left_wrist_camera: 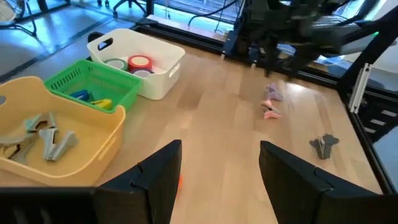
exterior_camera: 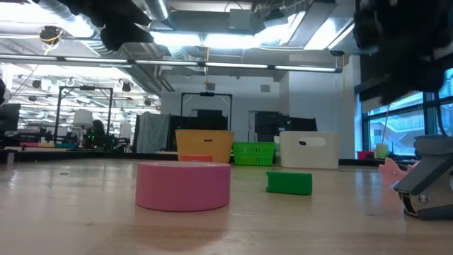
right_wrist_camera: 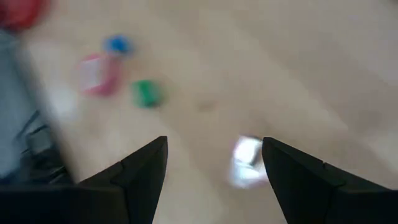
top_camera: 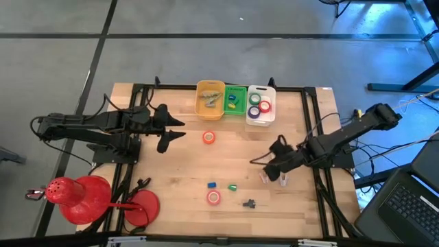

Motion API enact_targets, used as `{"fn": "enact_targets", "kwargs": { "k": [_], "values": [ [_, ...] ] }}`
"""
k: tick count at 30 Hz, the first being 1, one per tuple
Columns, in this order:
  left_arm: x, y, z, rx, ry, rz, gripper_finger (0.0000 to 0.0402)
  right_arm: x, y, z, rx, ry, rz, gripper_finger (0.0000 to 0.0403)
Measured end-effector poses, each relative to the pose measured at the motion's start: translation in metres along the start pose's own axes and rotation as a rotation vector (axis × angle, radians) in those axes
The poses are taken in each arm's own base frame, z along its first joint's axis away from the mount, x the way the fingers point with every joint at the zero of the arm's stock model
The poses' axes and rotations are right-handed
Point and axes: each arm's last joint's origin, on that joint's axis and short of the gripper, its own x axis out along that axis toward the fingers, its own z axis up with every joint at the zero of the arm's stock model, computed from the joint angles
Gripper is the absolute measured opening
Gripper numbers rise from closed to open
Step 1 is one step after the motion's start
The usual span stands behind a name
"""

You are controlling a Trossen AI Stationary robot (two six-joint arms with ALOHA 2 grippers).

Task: Pick and place Stapler, Stapler remover, tape
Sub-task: Put the orange tape into the white bin

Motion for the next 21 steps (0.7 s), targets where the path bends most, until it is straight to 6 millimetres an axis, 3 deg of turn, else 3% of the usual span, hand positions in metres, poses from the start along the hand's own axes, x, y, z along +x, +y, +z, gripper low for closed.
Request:
{"fn": "enact_targets", "kwargs": {
  "k": [5, 9, 13, 16, 21],
  "values": [
    [0.0, 0.002, 0.001, 0.054, -0.016, 0.069, 0.0205, 0.012, 0.024, 0.013, -0.209, -0.018, 0.166, 0.0263],
    [0.002, 0.003, 0.0, 0.056, -0.015, 0.099, 0.0205, 0.03, 0.03, 0.026, -0.306, 0.004, 0.115, 0.0263],
    [0.009, 0.002, -0.004, 0.046, 0.035, 0.088, 0.0205, 0.04, 0.028, 0.042, -0.293, 0.007, 0.016, 0.0263],
    [0.024, 0.005, -0.01, 0.049, 0.112, 0.114, 0.0205, 0.037, 0.025, 0.053, -0.286, -0.053, -0.049, 0.0263],
    [0.06, 0.014, -0.026, 0.002, 0.274, 0.164, 0.0198, 0.016, 0.019, 0.063, -0.265, -0.189, -0.127, 0.0263]
  ]
}}
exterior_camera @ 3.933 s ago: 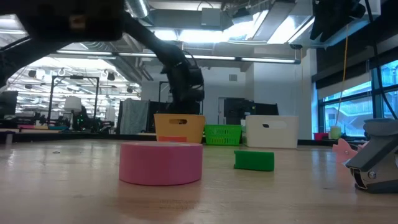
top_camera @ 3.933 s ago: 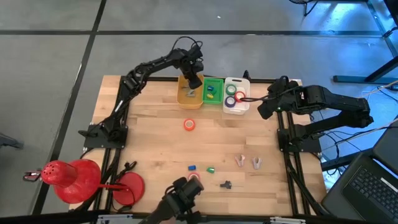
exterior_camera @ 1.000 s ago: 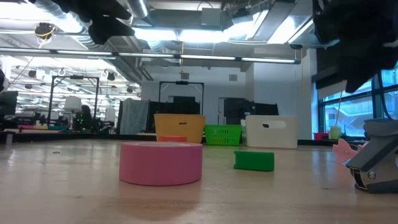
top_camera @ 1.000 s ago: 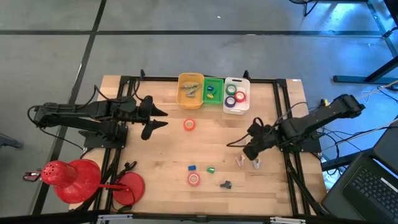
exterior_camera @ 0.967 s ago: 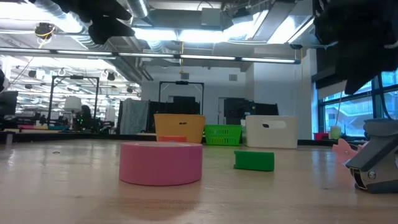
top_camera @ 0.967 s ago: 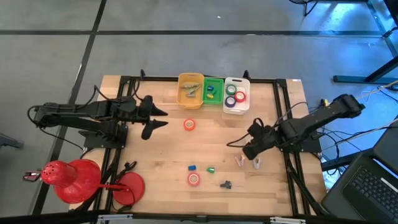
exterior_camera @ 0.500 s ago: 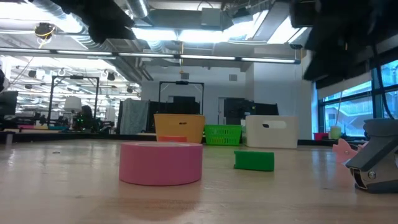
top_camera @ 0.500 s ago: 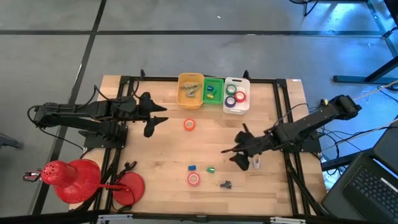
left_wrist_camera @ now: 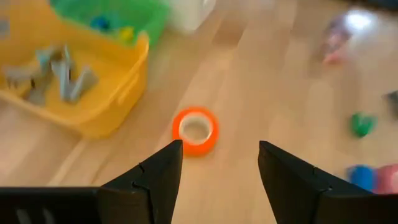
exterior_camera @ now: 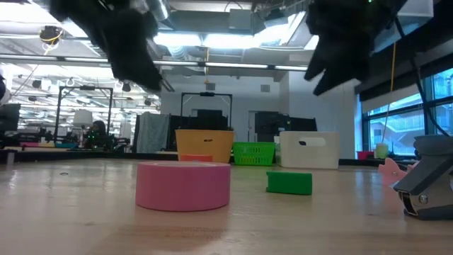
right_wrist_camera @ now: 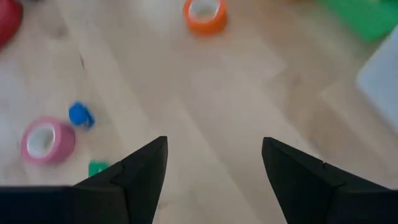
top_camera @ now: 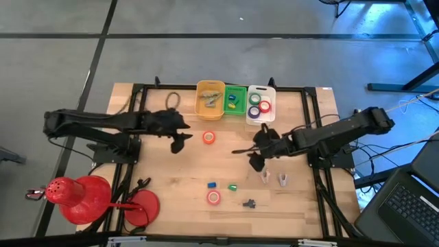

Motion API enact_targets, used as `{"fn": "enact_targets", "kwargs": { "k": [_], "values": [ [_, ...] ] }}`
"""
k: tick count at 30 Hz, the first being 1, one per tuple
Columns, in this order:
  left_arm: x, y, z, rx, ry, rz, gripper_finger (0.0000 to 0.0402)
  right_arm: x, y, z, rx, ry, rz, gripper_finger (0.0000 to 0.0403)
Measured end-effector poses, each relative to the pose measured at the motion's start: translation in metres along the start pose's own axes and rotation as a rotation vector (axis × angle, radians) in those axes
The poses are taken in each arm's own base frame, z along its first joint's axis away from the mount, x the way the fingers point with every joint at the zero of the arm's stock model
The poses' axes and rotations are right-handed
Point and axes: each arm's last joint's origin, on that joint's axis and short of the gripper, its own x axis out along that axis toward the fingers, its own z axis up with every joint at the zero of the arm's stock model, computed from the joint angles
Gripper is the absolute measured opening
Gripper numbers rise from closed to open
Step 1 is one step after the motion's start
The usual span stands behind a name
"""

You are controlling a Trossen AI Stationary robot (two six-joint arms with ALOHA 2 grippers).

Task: Pick and place Stapler, Stapler remover, tape
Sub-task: Put the orange tape into the white bin

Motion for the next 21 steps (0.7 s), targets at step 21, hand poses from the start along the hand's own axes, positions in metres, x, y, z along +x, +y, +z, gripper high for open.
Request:
{"fn": "enact_targets", "kwargs": {
  "k": [21],
  "values": [
    [0.125, 0.015, -0.016, -0.241, 0.149, 0.133, 0.0182, -0.019, -0.012, 0.004, -0.016, -0.051, -0.053, 0.0263]
  ]
}}
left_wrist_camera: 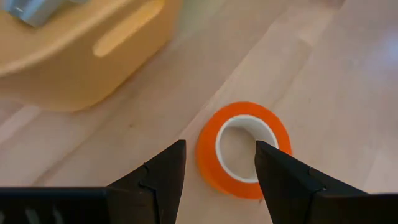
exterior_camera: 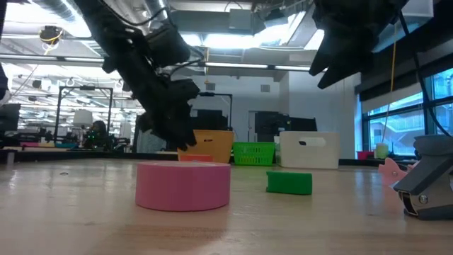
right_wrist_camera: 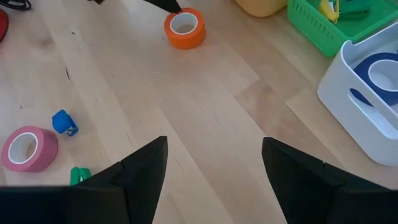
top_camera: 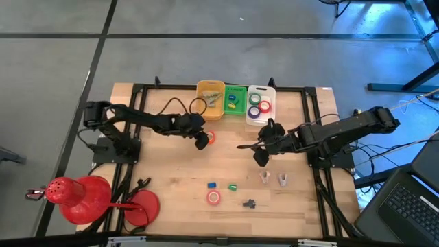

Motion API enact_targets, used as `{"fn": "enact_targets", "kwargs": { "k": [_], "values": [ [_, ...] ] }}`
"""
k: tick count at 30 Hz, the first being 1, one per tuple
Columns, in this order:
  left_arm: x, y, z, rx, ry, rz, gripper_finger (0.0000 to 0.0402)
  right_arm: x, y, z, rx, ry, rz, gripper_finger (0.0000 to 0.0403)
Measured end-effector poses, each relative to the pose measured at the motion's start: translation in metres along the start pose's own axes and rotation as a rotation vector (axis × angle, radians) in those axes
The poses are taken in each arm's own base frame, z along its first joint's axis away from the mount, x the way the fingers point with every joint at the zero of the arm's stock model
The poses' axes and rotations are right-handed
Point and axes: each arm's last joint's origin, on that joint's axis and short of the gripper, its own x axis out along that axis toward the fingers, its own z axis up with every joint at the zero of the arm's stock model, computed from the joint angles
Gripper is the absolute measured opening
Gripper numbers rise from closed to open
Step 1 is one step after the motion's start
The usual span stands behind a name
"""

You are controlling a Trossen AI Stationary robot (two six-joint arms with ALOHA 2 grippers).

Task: Pick and place Stapler, Stapler remover, tape
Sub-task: Put the orange tape into the white bin

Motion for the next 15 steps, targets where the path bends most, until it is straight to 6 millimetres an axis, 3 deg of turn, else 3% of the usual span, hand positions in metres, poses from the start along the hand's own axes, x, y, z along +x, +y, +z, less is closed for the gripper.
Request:
{"fn": "enact_targets", "kwargs": {
  "k": [12, 15],
  "values": [
    [0.036, 0.001, -0.012, -0.021, 0.026, 0.023, 0.018, 0.0, -0.001, -0.001, -0.006, 0.006, -0.006, 0.0263],
    [0.039, 0.0, -0.013, -0.034, 0.019, 0.021, 0.015, 0.0, -0.001, -0.001, -0.006, 0.008, -0.007, 0.0263]
  ]
}}
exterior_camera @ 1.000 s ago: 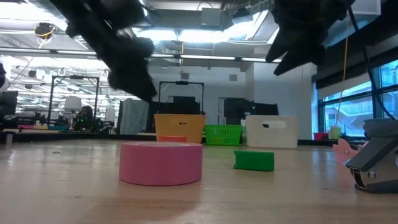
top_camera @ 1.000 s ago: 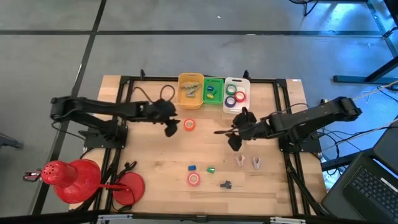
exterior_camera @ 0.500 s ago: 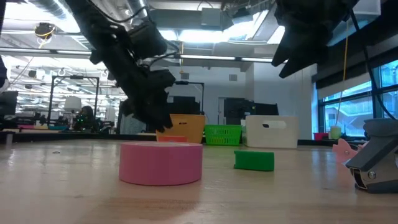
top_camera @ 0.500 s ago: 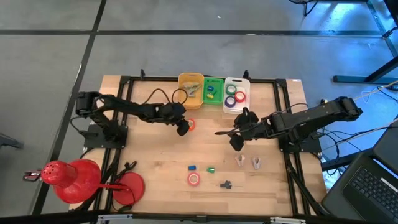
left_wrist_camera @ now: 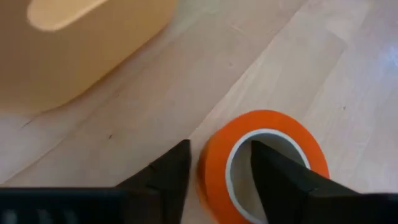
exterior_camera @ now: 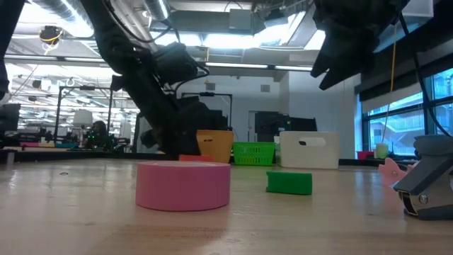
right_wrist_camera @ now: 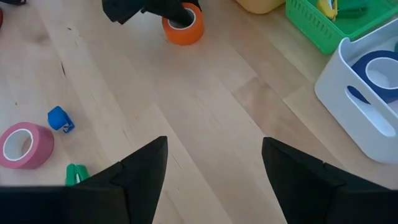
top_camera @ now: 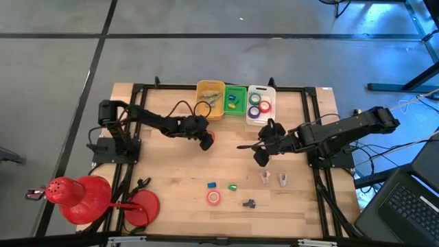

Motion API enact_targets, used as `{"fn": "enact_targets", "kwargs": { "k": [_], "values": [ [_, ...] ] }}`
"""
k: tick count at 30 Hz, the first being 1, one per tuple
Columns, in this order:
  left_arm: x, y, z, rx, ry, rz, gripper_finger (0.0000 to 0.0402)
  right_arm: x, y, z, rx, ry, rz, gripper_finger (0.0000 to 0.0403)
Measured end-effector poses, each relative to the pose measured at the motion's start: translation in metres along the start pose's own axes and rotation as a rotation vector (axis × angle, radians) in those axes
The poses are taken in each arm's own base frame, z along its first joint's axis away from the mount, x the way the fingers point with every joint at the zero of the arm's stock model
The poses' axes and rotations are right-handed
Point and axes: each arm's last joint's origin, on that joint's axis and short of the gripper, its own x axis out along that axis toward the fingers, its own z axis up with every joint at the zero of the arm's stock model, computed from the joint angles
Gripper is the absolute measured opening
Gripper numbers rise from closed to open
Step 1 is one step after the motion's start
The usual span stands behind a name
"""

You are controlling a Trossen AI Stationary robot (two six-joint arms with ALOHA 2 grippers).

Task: Pick and place Stapler, Stapler remover, tape
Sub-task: Put the orange tape into the white bin

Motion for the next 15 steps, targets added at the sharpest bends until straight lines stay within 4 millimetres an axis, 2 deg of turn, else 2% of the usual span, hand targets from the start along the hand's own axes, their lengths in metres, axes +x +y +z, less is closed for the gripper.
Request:
{"fn": "enact_targets", "kwargs": {
  "k": [4, 5, 11, 15],
  "values": [
    [-0.003, -0.003, 0.0, -0.006, 0.016, -0.043, 0.0044, 0.0, 0.0, 0.0, -0.001, 0.003, -0.003, 0.0263],
    [-0.003, -0.004, 0.0, -0.008, 0.023, -0.065, 0.0036, 0.0, 0.0, 0.0, -0.001, 0.004, -0.004, 0.0263],
    [-0.012, -0.01, 0.004, -0.077, 0.032, -0.188, 0.0036, 0.0, -0.001, -0.001, -0.002, 0.008, -0.005, 0.0263],
    [-0.028, -0.019, 0.023, -0.097, -0.102, -0.312, 0.0036, 0.0, 0.0, -0.001, 0.011, 0.022, 0.012, 0.0263]
  ]
}}
